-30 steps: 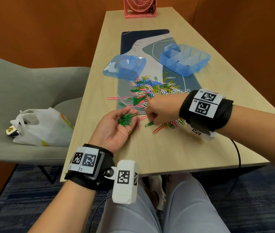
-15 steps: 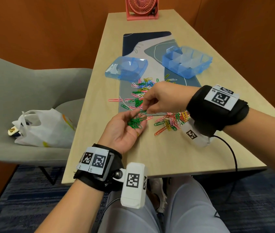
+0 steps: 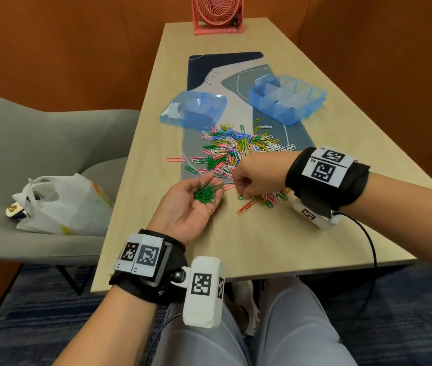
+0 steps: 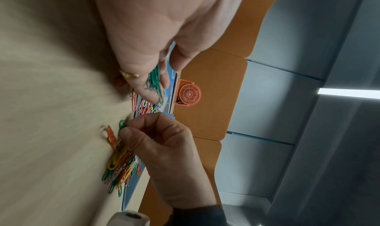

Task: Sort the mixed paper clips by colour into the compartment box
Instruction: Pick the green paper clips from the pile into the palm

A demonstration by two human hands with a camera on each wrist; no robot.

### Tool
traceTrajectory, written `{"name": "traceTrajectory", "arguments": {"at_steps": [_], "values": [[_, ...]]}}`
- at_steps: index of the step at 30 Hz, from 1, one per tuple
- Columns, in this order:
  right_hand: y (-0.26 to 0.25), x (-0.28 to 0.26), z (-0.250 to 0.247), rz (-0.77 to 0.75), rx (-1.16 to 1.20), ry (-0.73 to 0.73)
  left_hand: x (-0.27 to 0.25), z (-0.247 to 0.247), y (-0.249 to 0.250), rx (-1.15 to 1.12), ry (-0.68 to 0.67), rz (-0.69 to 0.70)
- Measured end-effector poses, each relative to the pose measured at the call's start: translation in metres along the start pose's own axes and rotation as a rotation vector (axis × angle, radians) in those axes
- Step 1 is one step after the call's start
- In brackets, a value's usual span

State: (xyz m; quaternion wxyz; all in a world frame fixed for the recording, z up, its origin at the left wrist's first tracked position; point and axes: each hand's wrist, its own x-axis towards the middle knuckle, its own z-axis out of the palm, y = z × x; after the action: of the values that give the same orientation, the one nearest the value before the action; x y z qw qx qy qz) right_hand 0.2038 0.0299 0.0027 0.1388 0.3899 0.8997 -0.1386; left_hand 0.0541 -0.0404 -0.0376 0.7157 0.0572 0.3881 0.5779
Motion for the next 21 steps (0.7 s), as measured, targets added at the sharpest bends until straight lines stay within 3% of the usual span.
{"name": "traceTrajectory", "arguments": {"at_steps": [5, 15, 21], "values": [[0.000, -0.003, 0.001, -0.001, -0.053, -0.023, -0.001, 0.001, 0.000, 0.013, 0.000, -0.006], [-0.004, -0.004, -0.024, -0.055, 0.374, 0.210, 0.003, 0.010, -0.008, 0.024, -0.055, -0.055], [0.001, 0.022, -0.032, 0.014, 0.186, 0.313, 0.007, 0.008, 0.002, -0.010, 0.004, -0.024]]}}
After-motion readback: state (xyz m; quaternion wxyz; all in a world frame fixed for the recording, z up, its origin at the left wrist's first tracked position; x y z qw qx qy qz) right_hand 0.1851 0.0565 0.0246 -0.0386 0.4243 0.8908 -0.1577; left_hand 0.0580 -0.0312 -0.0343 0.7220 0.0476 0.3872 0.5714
